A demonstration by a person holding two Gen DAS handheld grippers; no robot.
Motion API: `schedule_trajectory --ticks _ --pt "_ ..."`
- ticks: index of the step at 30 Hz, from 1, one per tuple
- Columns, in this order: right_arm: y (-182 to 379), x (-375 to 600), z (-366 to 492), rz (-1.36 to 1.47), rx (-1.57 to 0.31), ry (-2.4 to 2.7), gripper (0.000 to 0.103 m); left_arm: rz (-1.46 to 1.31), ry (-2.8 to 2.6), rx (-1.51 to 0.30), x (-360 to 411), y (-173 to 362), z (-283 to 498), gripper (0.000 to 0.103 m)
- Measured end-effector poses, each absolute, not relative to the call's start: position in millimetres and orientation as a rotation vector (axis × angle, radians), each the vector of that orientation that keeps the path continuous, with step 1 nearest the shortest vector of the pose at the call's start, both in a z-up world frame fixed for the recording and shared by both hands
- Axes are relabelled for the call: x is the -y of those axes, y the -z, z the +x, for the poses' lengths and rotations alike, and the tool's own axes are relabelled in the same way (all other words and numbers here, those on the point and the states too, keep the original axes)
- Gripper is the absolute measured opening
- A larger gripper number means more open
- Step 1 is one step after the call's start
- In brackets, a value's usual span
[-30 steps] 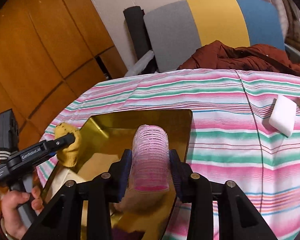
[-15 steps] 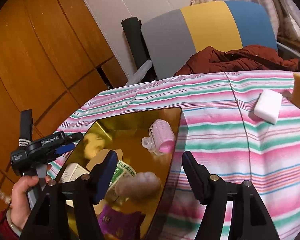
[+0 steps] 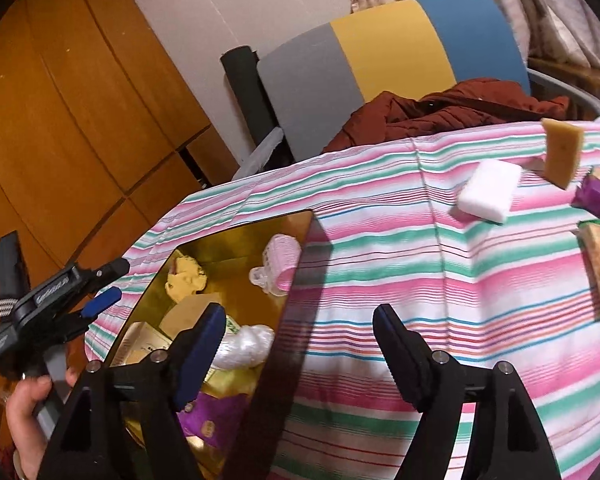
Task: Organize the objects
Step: 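Move both tools back toward the items on the cloth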
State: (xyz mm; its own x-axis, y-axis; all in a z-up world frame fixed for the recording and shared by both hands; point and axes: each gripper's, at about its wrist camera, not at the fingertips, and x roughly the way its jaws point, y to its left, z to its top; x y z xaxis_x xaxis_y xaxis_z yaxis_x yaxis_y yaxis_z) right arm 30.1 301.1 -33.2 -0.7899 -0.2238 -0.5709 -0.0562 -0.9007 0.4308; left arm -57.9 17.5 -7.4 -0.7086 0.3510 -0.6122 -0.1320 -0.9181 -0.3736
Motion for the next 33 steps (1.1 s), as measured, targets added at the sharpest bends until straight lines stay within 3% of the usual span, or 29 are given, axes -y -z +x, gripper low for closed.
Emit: schedule_trajectory --ticks 16,33 --pt "49.9 -371.3 65.4 1.052 0.741 2.911 0.081 -1.036 -2.362 0.123 -139.4 17.7 -4.3 0.068" --pt "63.9 -481.3 109.3 1.116 0.776 3.11 0.082 -1.106 -2.17 -0.004 -217.3 39.8 35.3 0.068"
